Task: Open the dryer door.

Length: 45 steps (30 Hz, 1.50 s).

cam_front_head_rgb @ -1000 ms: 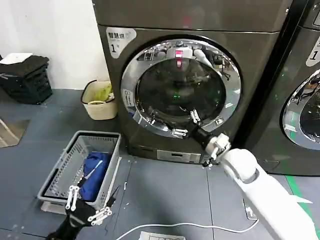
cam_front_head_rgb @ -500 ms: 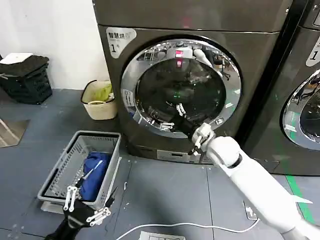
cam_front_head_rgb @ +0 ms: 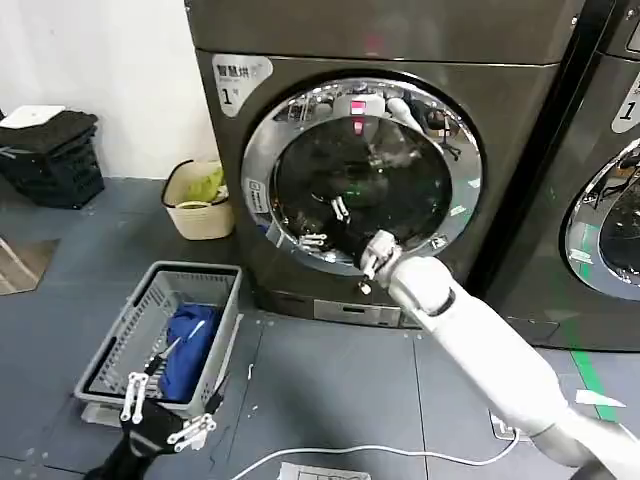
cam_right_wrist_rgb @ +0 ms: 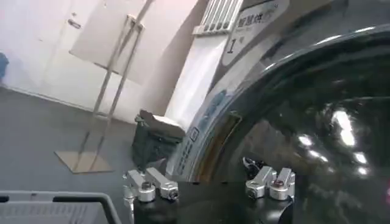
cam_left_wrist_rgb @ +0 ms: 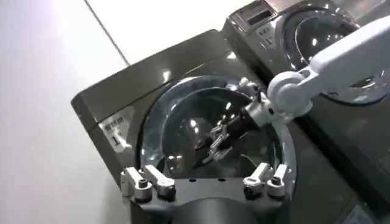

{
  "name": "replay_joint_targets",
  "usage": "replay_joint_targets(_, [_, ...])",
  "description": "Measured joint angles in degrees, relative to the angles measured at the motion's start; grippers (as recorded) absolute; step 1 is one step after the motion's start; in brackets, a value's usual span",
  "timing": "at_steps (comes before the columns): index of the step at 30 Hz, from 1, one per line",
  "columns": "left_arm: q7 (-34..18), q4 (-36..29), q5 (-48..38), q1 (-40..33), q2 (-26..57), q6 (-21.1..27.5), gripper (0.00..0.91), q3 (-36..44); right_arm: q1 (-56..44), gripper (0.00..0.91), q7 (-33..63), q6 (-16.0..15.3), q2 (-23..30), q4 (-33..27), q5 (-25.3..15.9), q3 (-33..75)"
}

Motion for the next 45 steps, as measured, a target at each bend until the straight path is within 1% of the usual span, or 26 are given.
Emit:
replay_joint_targets(4, [0.00,0.00,-0.04,-0.11,0.01,0.00,0.907,-0.07,1.00,0.907,-0.26,0.18,1.39,-1.52,-1.00,-0.45])
replay_joint_targets(19, [-0.03,-0.21,-0.30,0.16,-0.12,-0.35,0.907,-0.38,4.17,0.907,-0.29,0.61,6.08,-7.73,-1.94,-1.79])
replay_joint_targets(35, [-0.09,-0.02,-0.38,0.40,-0.28,-0.69,0.907,-0.56,7.52,0.907,-1.82,2.20,10.02,-15.13,-2.99,-2.68])
replay_joint_targets(45, [-0.14,0.02,-0.38,0.61,-0.44,-1.00,0.907,-0.61,9.23,0.907,-5.28,3.58,11.76,-19.06,-3.00,-3.40])
